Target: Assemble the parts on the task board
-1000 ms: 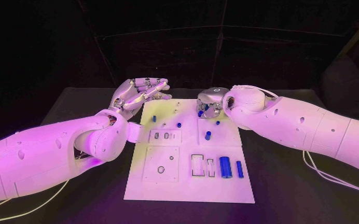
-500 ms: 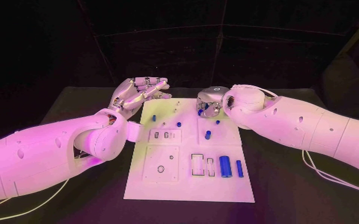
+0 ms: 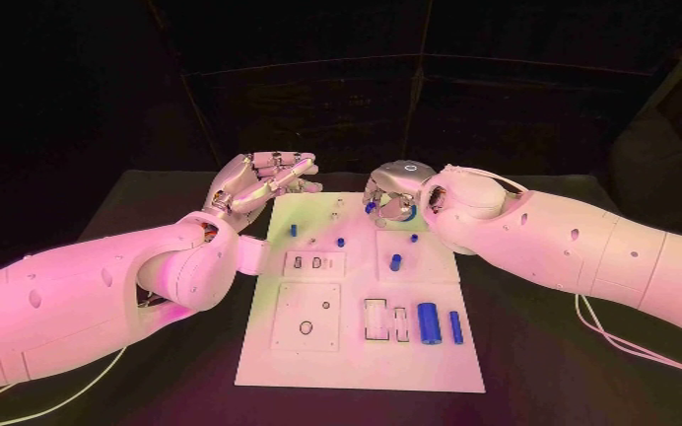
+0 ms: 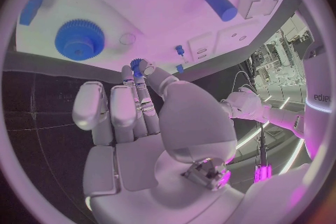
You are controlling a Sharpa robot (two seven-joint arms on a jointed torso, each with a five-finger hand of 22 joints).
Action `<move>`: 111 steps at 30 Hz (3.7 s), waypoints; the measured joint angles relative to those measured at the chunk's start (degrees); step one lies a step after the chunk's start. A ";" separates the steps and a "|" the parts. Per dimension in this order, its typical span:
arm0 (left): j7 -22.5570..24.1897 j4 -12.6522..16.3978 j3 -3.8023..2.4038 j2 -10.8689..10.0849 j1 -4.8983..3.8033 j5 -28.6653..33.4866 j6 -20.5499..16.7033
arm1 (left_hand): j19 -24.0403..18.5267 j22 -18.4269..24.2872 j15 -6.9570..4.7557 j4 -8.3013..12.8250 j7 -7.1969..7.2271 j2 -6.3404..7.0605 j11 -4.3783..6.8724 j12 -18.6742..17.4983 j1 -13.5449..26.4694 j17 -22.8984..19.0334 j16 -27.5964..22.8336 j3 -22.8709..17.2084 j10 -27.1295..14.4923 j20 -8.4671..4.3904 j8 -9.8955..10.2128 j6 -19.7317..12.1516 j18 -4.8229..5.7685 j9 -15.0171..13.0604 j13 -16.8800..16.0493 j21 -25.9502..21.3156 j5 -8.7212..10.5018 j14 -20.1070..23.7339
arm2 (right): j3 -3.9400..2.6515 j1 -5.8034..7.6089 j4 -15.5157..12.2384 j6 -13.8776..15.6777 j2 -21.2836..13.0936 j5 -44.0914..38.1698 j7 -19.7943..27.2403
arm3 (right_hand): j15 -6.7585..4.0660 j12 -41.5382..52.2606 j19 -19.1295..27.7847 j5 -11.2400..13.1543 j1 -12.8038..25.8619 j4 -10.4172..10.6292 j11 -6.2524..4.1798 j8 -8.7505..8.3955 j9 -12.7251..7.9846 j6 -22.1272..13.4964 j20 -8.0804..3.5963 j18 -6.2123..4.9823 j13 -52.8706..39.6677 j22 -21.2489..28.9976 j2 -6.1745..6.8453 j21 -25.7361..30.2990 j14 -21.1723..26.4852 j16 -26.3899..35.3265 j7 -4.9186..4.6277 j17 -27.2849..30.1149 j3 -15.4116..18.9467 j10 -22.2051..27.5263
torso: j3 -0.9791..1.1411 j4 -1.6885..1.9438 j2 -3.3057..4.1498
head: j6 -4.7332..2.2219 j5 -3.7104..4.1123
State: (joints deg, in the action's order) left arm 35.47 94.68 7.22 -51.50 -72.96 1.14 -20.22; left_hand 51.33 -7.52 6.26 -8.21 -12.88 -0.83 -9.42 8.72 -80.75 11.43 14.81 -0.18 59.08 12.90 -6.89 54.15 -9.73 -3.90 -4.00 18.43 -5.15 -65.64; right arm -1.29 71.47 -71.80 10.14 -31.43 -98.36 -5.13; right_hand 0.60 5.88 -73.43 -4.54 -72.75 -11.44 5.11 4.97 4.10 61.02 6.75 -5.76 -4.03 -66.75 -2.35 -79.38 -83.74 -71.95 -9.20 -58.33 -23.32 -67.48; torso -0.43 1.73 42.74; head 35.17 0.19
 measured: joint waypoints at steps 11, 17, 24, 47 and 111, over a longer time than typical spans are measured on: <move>-0.06 0.44 0.00 0.09 -0.02 0.02 0.00 | 0.00 0.10 0.00 0.16 0.00 0.00 0.00 0.00 0.00 0.08 -0.22 -0.16 0.00 0.00 0.00 0.00 0.00 0.05 0.00 0.00 0.00 0.00 | -0.04 0.07 4.78 5.14 4.82 1.64 -0.74 | 0.00 0.00 -0.62 0.01 -0.23 0.21 0.00 0.00 -0.01 -0.02 -0.22 0.00 0.07 -0.75 0.24 -0.48 0.00 -0.26 -0.02 -0.24 -0.21 0.00 | -0.02 0.44 0.44 | -1.02 -0.23; -0.12 1.21 0.00 0.08 -0.02 0.02 -0.01 | 0.00 0.17 0.00 0.16 0.00 0.00 0.00 0.00 0.00 0.08 -0.22 -0.16 0.00 0.00 0.22 0.00 0.00 0.05 0.05 0.00 0.00 0.00 | -0.05 0.08 7.13 5.99 7.01 2.04 -0.55 | 0.00 0.00 -0.81 0.01 -0.24 0.36 0.00 -0.01 -0.03 -0.02 -0.02 0.00 0.08 -0.84 0.24 -0.48 0.00 -0.26 -0.02 -0.24 -0.36 0.01 | -0.06 0.62 0.82 | -1.17 -0.12; -0.20 1.84 0.00 -0.24 -0.02 0.02 -0.04 | 0.00 0.16 0.00 0.16 0.00 0.00 0.00 -0.29 0.00 0.14 -0.22 -0.16 0.00 0.00 0.22 0.00 0.00 0.05 0.04 0.00 0.00 0.00 | -0.05 0.08 9.69 6.18 8.89 2.20 -0.53 | 0.00 -0.21 -0.80 0.03 -0.24 0.54 0.00 -0.11 -0.09 -0.04 -0.02 -0.01 0.13 -0.90 0.25 -0.48 0.00 -0.48 -0.02 -0.23 -0.53 0.01 | -0.14 0.75 1.31 | -1.20 -0.04; -0.39 2.46 0.00 -0.58 -0.34 0.06 -0.11 | 0.00 0.21 0.21 0.16 0.00 0.00 0.00 -0.29 0.00 0.12 -0.44 -0.16 0.00 0.00 0.22 0.00 0.01 0.04 0.04 0.00 0.00 0.21 | -0.05 0.08 12.71 5.76 11.23 2.18 -0.48 | 0.00 -0.75 -0.80 -0.23 -0.01 0.75 0.47 -0.61 -0.20 -0.44 -0.01 -0.01 0.20 -0.87 0.95 -0.48 0.00 -0.48 -0.25 0.30 -1.05 0.49 | -0.30 0.97 2.26 | -0.97 -0.28; -0.97 -0.17 0.01 -0.38 -0.68 1.35 0.01 | 0.00 0.44 0.21 0.48 0.00 -0.21 0.00 -0.50 0.21 0.33 -0.67 -0.48 0.00 0.00 0.22 0.00 0.01 0.07 0.06 0.00 0.00 0.21 | -0.13 0.38 -2.51 0.23 -9.29 10.77 -11.70 | -0.72 59.99 -5.74 -12.64 -4.42 25.28 -0.41 3.21 0.00 -14.08 -0.21 1.78 -55.32 -8.21 4.39 -3.81 -0.29 -6.25 -0.86 -4.99 29.79 -6.14 | -0.36 0.90 2.34 | -1.79 0.99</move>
State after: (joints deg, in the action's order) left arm 34.50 94.51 7.23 -51.88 -73.63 2.49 -20.21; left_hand 51.33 -7.08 6.47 -7.74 -12.88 -1.04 -9.42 8.21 -80.54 11.76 14.15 -0.65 59.07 12.90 -6.67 54.15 -9.72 -3.83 -3.94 18.43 -5.15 -65.43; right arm -1.43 71.85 -74.31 10.37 -40.72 -87.59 -16.84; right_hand -0.12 65.87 -79.17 -17.18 -77.18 13.84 4.70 8.18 4.11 46.94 6.54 -3.98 -59.35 -74.95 2.03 -83.20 -84.03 -78.20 -10.07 -63.32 6.46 -73.62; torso -0.79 2.63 45.08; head 33.38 1.18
